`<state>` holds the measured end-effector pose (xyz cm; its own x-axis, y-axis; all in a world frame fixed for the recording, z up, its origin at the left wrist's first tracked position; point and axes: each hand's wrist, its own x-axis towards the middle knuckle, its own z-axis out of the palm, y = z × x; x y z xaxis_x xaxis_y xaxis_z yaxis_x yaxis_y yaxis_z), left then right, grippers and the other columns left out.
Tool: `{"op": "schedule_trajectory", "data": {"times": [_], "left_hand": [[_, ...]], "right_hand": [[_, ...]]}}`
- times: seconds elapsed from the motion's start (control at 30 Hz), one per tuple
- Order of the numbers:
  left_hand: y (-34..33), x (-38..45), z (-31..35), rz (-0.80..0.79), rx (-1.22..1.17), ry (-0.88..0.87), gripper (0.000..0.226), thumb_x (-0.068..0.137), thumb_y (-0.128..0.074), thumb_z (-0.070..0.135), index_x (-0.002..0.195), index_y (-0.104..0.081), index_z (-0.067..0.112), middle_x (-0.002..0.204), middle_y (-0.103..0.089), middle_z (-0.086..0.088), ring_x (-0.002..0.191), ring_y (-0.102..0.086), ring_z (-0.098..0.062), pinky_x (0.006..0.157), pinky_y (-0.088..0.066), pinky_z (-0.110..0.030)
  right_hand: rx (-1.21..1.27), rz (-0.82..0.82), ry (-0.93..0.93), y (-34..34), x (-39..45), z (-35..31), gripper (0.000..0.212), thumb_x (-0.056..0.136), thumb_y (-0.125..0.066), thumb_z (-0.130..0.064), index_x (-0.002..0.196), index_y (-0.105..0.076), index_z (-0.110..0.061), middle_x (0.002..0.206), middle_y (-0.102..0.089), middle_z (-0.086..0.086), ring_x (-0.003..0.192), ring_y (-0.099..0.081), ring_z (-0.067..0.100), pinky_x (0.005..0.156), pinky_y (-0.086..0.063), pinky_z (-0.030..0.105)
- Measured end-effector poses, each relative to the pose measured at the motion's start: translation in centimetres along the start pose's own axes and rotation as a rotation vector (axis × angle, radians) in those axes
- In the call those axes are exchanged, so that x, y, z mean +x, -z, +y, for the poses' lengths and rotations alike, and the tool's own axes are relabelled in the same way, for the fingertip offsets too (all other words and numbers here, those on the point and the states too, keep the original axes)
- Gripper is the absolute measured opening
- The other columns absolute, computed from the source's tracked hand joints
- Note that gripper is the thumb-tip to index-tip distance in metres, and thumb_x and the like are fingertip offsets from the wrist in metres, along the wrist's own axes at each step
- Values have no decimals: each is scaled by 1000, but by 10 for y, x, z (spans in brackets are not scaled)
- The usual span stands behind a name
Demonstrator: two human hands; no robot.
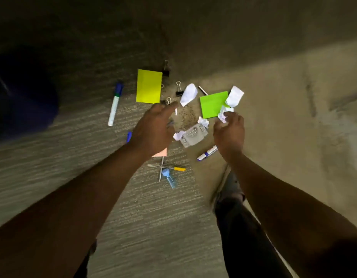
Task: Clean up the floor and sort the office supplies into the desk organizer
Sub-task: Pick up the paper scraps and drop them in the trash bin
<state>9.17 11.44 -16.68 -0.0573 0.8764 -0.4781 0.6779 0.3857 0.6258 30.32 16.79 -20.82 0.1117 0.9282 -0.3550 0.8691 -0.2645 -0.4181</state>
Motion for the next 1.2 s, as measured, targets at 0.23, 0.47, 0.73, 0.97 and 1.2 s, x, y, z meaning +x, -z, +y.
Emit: {"op": "schedule_trajectory", "data": {"times": [0.23,0.47,0.73,0.97,1.2], "left_hand": [[-62,101,2,-15,247,58,67,83,-56,7,145,-40,26,142,-38,-19,128,-41,-40,101,-44,-47],[-92,140,3,169,536,29,57,78,-65,5,131,-49,20,131,-44,-21,118,-45,-43,95,-40,-45],[-100,125,-1,163,243,-39,42,75,-51,-6,114,-57,9,114,-60,-20,105,-56,-39,87,-47,-43],[-84,75,-2,173,-72,200,61,80,-47,-1,139,-49,12,137,-54,-14,127,-50,-26,101,-37,-24],[-89,24,-18,169,137,60,41,79,-31,29,90,-63,4,90,-60,-18,76,-57,-31,65,-39,-37]], "right_hand": [[-191,-208,173,7,93,62,93,63,-83,-37,140,-34,-19,141,-34,11,119,-48,35,90,-49,43],[-276,-348,399,1,141,76,94,53,-87,-44,135,-45,-28,140,-30,16,114,-49,35,96,-47,38],[-260,-339,465,9,144,79,40,79,-67,-25,113,-55,-9,120,-45,20,90,-59,37,81,-51,43],[-120,-188,313,29,104,85,27,84,-55,-14,108,-51,-1,108,-54,22,92,-55,39,76,-40,39],[-36,-328,229,1,40,74,18,85,-57,-12,99,-52,-1,96,-60,20,89,-57,37,73,-39,34]]}}
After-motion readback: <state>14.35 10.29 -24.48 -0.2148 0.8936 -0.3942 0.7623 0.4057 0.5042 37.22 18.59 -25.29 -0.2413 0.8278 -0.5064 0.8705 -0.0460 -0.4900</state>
